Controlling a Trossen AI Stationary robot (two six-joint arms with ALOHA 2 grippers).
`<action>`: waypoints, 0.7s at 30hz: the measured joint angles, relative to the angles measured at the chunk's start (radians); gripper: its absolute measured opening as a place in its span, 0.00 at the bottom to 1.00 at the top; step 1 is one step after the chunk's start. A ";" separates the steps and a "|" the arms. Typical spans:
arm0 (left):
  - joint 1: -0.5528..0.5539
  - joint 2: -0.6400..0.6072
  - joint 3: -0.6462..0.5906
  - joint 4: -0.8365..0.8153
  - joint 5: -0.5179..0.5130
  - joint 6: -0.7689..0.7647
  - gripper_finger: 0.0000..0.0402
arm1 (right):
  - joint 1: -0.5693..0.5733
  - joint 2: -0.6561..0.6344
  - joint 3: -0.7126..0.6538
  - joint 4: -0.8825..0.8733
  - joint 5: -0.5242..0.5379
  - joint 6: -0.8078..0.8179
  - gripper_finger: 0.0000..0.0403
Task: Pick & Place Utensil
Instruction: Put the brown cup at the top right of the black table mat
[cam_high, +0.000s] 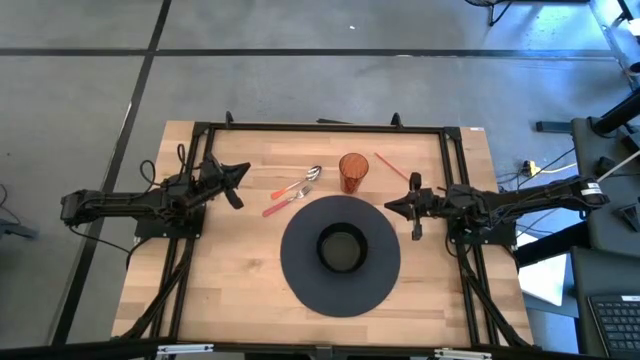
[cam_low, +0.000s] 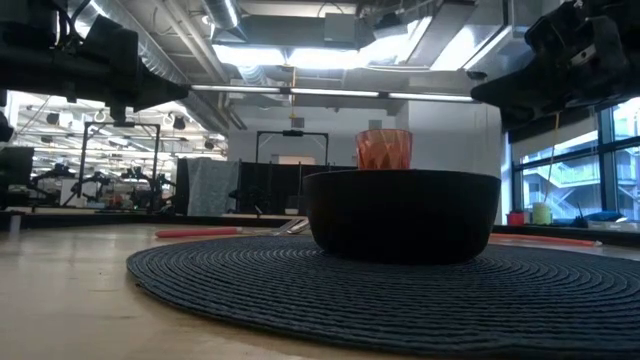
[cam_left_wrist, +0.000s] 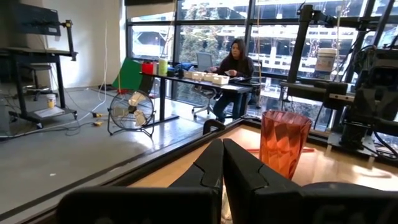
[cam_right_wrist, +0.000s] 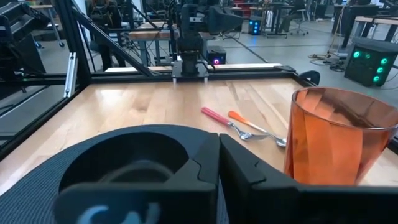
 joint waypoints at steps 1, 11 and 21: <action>0.000 0.000 0.000 0.000 0.000 0.000 0.01 | 0.000 0.000 0.000 -0.002 0.000 0.000 0.03; 0.000 0.000 0.000 0.000 -0.001 0.000 0.01 | 0.000 0.000 0.000 -0.043 0.000 0.004 0.05; 0.000 0.000 0.000 0.000 -0.001 0.000 0.01 | 0.000 0.000 0.000 -0.043 0.000 0.000 0.05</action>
